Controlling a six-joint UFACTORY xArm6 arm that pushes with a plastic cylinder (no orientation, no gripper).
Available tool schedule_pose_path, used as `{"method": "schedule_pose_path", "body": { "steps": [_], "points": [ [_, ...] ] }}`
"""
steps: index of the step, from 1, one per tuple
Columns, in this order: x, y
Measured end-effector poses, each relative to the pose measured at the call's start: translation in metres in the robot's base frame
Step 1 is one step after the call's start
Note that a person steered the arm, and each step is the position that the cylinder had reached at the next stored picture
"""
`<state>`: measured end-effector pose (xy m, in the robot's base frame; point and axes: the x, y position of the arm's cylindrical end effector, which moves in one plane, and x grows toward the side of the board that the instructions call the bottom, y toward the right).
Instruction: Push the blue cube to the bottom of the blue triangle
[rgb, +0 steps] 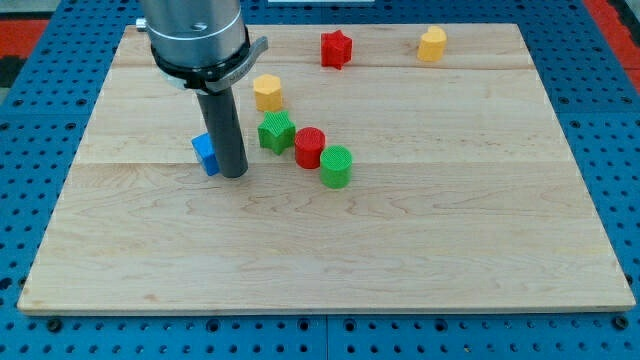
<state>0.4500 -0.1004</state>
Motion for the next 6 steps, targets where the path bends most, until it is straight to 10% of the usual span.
{"method": "schedule_pose_path", "body": {
  "steps": [6],
  "points": [
    [-0.104, -0.062]
  ]
}}
